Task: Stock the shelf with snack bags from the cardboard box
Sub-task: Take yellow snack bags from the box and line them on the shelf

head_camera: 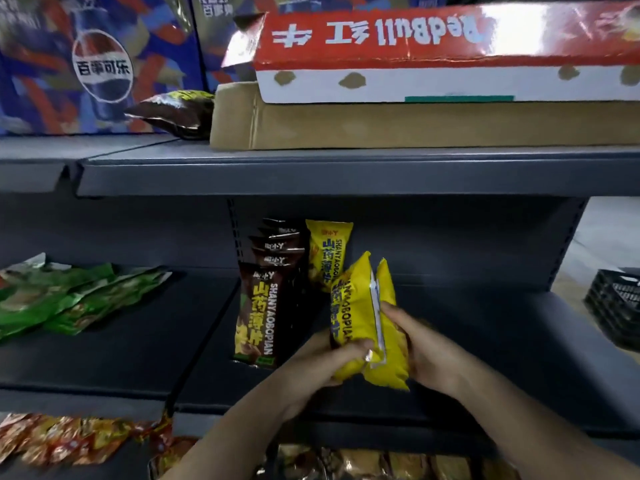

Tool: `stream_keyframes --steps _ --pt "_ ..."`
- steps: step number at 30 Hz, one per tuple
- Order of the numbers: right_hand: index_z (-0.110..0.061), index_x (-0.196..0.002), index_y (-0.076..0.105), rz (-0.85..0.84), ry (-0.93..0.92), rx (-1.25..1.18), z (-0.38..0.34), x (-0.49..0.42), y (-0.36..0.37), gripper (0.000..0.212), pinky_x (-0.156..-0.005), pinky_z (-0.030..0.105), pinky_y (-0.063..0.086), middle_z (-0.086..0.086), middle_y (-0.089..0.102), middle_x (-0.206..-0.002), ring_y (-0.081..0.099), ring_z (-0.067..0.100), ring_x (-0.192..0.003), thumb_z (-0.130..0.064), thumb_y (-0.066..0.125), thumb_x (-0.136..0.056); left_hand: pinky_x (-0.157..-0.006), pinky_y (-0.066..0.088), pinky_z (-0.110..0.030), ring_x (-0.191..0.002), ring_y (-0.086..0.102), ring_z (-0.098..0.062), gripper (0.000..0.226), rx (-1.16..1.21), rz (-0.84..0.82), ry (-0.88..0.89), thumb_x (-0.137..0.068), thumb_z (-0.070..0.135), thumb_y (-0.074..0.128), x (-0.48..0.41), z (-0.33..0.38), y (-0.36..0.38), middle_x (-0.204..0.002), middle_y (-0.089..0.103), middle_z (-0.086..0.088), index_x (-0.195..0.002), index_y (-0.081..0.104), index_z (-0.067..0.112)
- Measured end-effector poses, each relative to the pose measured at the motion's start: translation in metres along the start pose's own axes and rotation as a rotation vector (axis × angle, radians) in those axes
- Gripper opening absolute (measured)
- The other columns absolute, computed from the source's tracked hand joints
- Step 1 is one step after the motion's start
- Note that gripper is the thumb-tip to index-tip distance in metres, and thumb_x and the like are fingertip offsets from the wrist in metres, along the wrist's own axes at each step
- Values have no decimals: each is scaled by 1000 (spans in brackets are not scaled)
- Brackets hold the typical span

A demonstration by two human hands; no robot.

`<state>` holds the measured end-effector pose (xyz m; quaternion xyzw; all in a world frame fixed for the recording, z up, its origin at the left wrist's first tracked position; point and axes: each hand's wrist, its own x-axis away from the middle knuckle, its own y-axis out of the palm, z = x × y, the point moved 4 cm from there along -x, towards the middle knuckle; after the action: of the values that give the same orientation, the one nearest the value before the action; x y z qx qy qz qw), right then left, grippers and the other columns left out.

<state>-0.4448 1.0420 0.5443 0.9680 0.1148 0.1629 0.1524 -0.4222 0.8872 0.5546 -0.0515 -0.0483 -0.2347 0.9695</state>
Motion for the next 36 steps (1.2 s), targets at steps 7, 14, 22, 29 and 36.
stream_keyframes --steps 7,14,22,29,36 --pt "-20 -123 58 390 -312 66 -19 -57 -19 43 -87 44 55 6 71 -108 70 24 -95 -36 67 -84 -84 51 -19 -98 66 -9 45 -178 276 150 -77 20 76 -77 -14 -39 -104 70 4 -117 55 15" --pt "-27 -119 46 491 -644 515 -48 -84 -2 36 -74 9 43 -18 58 -102 56 -6 -92 -23 66 -88 -92 49 -40 -110 55 -14 80 -386 586 139 -65 41 76 -129 -41 -52 -118 55 5 -131 34 26" --pt "-34 -124 33 428 -661 683 -36 -117 2 57 -92 21 43 -6 57 -121 56 7 -111 -23 72 -84 -97 45 -39 -120 52 -24 77 -344 660 187 -76 36 68 -152 -48 -60 -129 54 -4 -140 28 23" --pt "-25 -136 37 488 -587 629 -27 -125 -6 62 -77 15 43 -21 55 -104 57 4 -100 -32 70 -84 -116 24 -41 -144 18 -21 85 -458 788 347 -83 -2 54 -152 -47 -57 -154 23 -5 -151 10 24" --pt "-22 -108 52 598 -559 660 -10 -127 -11 34 -60 9 46 -17 62 -86 61 -3 -80 -40 67 -84 -116 22 -46 -144 18 -30 76 -867 876 472 -94 30 42 -154 -35 -47 -157 12 -12 -150 -8 25"
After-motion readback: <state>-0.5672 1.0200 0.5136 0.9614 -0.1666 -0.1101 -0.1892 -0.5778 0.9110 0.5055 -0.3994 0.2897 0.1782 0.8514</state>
